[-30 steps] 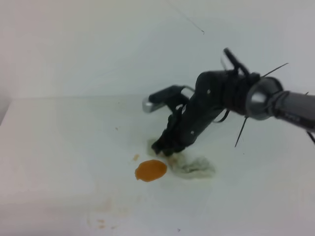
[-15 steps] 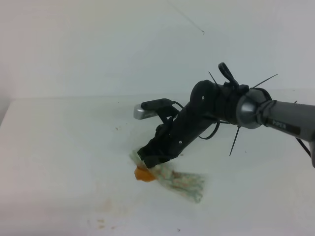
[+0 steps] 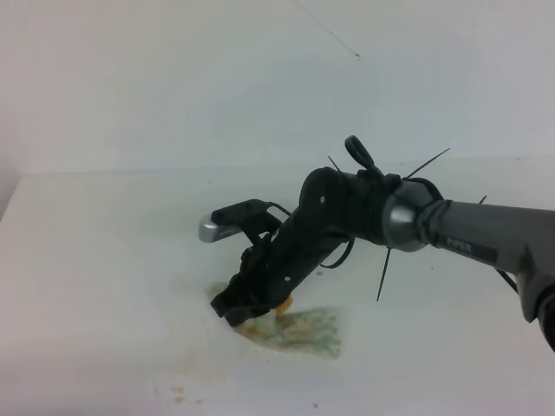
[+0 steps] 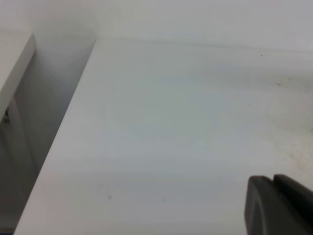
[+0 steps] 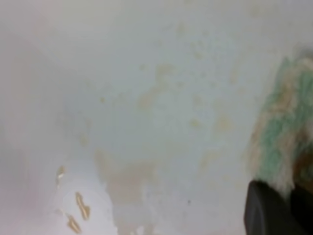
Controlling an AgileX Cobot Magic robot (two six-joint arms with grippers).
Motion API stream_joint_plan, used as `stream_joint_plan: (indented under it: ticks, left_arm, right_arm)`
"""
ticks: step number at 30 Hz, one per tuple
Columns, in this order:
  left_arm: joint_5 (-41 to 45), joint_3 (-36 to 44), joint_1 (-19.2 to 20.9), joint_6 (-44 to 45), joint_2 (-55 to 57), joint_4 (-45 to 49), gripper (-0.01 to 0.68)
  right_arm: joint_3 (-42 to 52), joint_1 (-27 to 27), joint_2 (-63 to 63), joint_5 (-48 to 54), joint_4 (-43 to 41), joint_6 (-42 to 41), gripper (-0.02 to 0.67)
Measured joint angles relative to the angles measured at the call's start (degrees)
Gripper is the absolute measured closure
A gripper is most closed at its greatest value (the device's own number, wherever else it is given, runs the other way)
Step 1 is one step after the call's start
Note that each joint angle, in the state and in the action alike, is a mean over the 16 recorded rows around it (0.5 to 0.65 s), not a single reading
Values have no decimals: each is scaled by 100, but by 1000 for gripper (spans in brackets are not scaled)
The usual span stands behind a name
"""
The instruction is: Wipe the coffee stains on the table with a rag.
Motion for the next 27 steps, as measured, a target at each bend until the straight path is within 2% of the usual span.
stream_joint_plan:
  ticks: [14,27]
  left_arm:
    - [0,0,0,0,1,0,675]
    - [0,0,0,0,1,0,675]
  right_arm:
    - [4,-323,9,-266,-1105,456,626]
    - [-24,-906,113,-129,-1302,627,647]
